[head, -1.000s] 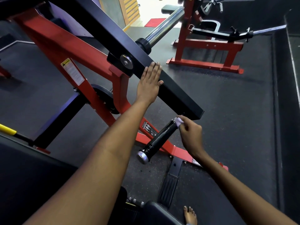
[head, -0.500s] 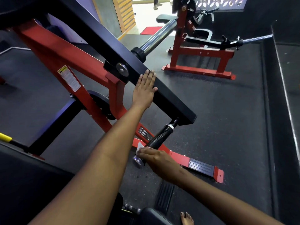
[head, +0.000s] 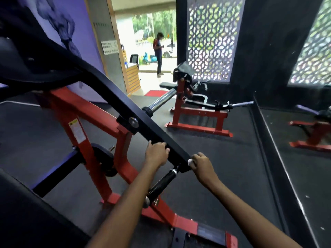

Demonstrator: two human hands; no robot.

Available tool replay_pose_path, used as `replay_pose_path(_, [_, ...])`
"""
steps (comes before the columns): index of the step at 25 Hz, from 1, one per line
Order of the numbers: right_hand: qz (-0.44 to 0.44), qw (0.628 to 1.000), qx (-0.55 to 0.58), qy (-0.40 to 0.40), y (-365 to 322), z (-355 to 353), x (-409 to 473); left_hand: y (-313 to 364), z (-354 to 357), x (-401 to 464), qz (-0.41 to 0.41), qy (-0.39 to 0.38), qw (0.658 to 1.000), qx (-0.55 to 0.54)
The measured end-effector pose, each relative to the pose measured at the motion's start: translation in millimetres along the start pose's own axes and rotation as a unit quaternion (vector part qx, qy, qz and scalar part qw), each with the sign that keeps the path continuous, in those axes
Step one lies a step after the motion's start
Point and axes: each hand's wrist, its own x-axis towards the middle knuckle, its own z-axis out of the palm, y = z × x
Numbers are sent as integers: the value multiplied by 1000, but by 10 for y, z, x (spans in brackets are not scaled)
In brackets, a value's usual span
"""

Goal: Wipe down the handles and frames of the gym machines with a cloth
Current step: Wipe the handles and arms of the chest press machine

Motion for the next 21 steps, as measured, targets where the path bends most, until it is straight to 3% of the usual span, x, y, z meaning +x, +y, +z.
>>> replay_pose_path(5, [1,994,-21,105,-135,-465,-712,410,-116,-988,-1,10,995,-95])
replay_pose_path(14, [-9,986,-87,145,384,-1465,-1472,1435,197,-1745,56,44,987,-144])
replay_pose_path(21, [-48,987,-135,71,1103,-1999,-1220,2431,273,-1433,29,60,989,-129])
